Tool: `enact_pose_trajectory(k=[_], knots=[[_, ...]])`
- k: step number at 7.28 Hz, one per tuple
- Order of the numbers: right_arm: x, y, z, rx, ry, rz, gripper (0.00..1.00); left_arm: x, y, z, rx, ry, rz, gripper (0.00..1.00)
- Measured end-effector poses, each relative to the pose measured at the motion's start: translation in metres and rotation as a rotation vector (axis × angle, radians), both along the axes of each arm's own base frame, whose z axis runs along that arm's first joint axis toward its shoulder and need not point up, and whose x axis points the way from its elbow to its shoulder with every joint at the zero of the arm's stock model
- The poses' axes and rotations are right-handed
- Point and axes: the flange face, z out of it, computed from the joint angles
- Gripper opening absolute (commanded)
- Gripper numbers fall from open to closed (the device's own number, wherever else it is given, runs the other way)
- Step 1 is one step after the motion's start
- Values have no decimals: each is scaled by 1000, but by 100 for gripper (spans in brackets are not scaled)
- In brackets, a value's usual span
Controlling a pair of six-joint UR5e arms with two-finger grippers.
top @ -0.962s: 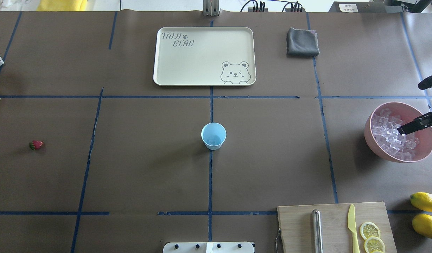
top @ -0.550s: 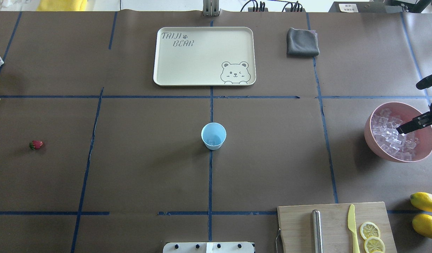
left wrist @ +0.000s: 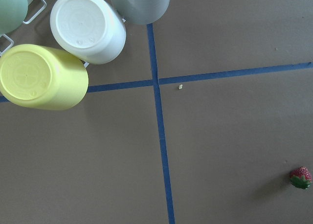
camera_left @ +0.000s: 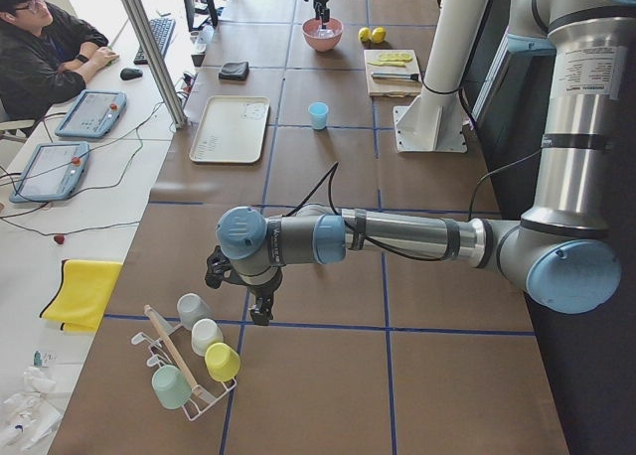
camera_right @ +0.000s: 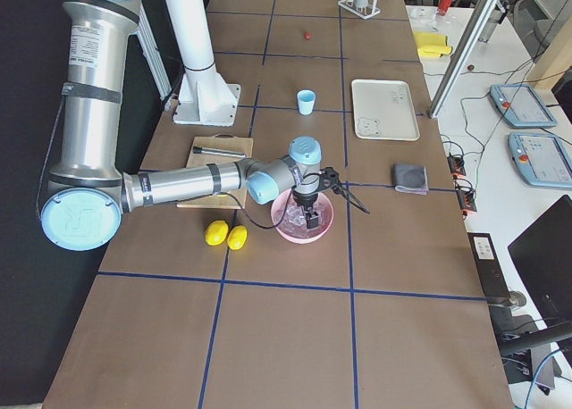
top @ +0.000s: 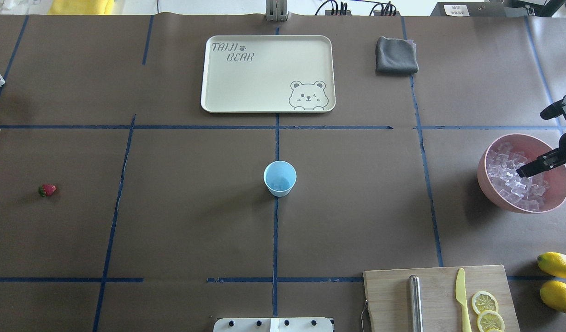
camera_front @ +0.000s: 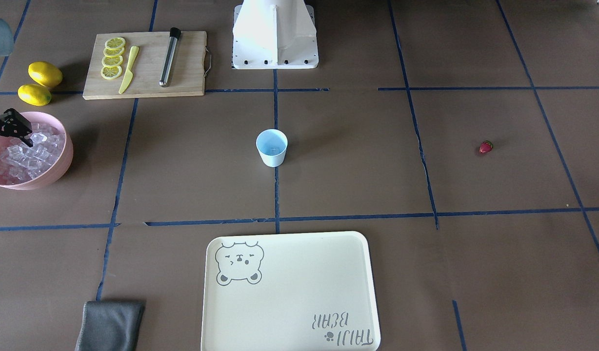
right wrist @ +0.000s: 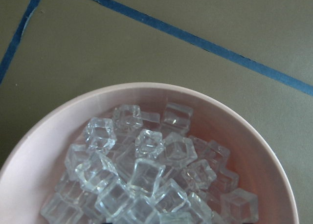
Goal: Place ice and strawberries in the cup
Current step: 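Lower the right gripper into the bowl and grasp another ice cube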
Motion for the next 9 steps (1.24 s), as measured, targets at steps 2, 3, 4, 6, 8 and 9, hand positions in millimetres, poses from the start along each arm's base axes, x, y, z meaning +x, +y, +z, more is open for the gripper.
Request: enact_pose_trajectory(k=[2,3,4,6,8,9], knots=[[-1,-1,1,-3,0,-2,2,0,0,0,0,0,0,100],[-2,0,2,-9,1,-3,0,0,0,0,1,0,0,100],[-2,0,2,-13,2,-4,0,0,0,-1,1,0,0,100],[-2,0,3,-16,1,-5,0,0,0,0,0,0,0,100],[-2,0,0,-13,-3,-6,0,0,0,-1,1,0,0,100],[0,0,-5,-6,-9,-2,0,0,0,-1,2,0,0,100]])
